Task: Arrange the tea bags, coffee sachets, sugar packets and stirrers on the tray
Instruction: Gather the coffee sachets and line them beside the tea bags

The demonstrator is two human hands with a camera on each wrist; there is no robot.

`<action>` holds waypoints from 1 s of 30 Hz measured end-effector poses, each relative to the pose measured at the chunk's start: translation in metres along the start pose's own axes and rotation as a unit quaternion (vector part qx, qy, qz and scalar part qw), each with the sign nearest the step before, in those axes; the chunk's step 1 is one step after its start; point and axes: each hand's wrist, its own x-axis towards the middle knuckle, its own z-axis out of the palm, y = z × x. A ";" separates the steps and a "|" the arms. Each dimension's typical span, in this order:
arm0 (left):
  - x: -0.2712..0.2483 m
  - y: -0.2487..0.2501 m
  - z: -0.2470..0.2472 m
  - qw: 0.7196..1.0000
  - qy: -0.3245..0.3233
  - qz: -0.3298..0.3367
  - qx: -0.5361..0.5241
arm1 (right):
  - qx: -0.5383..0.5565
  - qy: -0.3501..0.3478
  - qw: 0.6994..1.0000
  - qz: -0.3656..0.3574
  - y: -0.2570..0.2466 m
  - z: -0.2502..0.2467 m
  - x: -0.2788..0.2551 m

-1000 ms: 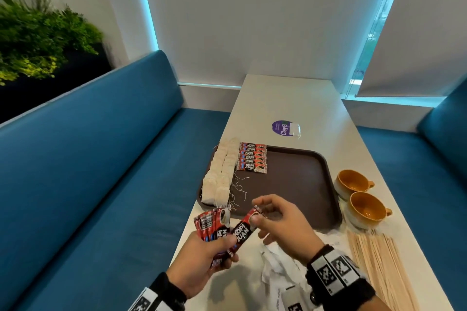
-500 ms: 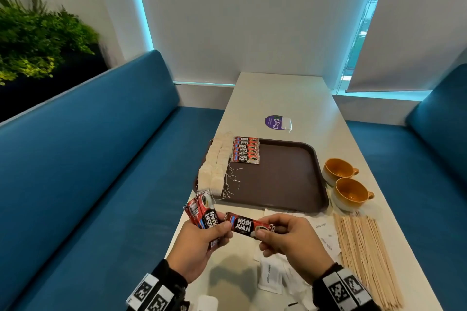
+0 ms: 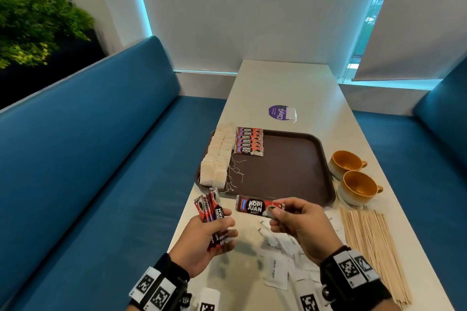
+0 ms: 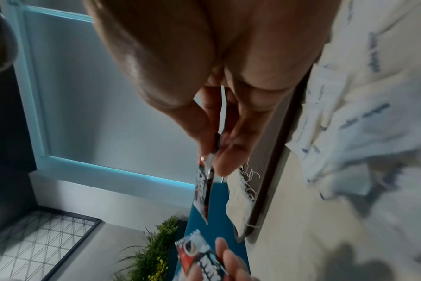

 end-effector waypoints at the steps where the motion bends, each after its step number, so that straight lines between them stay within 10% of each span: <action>1: 0.001 0.000 -0.003 1.000 0.001 -0.012 -0.009 | -0.006 0.004 1.000 -0.003 -0.005 0.000 0.003; 17: 0.049 -0.013 -0.033 0.993 0.051 -0.103 -0.002 | -0.136 0.104 0.984 0.053 -0.009 -0.010 0.207; 30: 0.057 -0.019 -0.045 0.992 0.032 -0.115 -0.025 | -0.274 0.094 0.957 0.024 -0.010 0.021 0.266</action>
